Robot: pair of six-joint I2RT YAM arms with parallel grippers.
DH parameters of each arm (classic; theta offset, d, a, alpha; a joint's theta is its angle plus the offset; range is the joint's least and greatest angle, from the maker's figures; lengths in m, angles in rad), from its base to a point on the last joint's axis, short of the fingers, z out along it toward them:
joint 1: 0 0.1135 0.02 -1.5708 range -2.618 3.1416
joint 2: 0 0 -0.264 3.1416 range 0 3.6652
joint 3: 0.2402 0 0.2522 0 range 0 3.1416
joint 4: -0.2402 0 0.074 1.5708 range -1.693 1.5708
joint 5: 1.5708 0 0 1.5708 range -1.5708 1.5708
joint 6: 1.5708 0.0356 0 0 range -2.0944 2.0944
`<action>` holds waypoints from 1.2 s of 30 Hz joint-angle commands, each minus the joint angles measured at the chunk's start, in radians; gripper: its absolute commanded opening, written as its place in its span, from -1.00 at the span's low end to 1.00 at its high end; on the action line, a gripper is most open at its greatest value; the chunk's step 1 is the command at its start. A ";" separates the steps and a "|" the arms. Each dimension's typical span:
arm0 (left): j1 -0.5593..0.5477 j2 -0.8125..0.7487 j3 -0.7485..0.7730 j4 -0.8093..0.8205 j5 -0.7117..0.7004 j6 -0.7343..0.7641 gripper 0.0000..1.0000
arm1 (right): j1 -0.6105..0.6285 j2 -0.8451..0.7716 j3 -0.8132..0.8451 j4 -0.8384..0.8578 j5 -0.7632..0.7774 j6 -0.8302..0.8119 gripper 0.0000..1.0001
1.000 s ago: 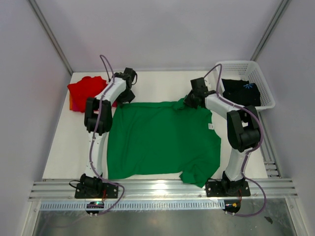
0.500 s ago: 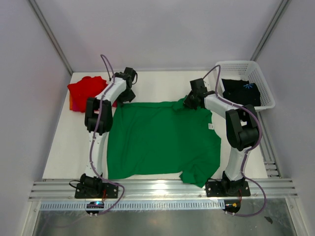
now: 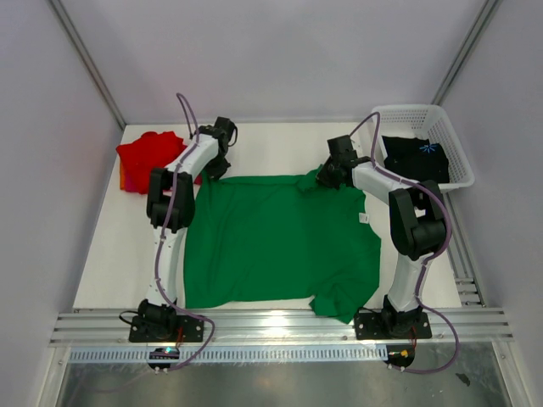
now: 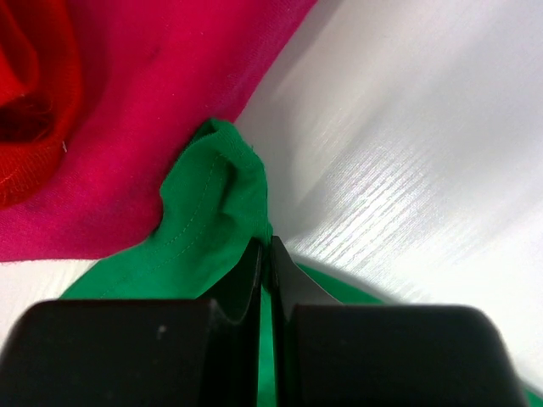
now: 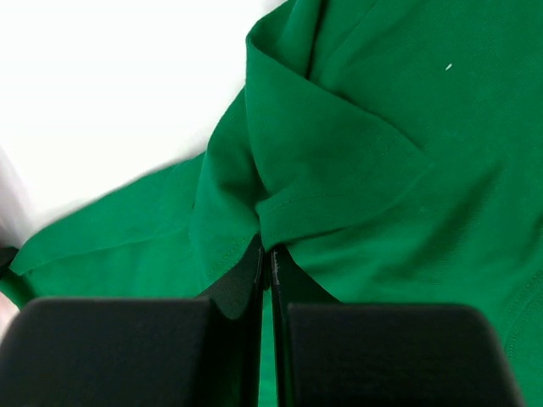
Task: Fold and stack the t-shirts
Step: Grap the side of the flattened tshirt furthest away from the robot with both arms
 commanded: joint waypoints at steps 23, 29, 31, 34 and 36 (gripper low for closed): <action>-0.001 -0.161 0.132 -0.176 -0.175 0.241 -0.84 | -0.004 -0.033 0.047 -0.042 0.069 -0.081 -0.94; -0.001 -0.165 0.107 -0.168 -0.092 0.271 -0.51 | -0.014 -0.099 0.085 -0.091 0.132 -0.148 -0.94; -0.001 -0.151 0.104 -0.180 -0.078 0.267 -0.49 | -0.023 -0.117 0.082 -0.096 0.132 -0.150 -0.94; -0.002 -0.154 0.080 -0.196 -0.067 0.253 -0.51 | -0.027 -0.134 0.075 -0.108 0.143 -0.164 -0.94; -0.001 -0.171 0.063 -0.193 -0.069 0.254 -0.52 | -0.027 -0.154 0.059 -0.112 0.153 -0.168 -0.94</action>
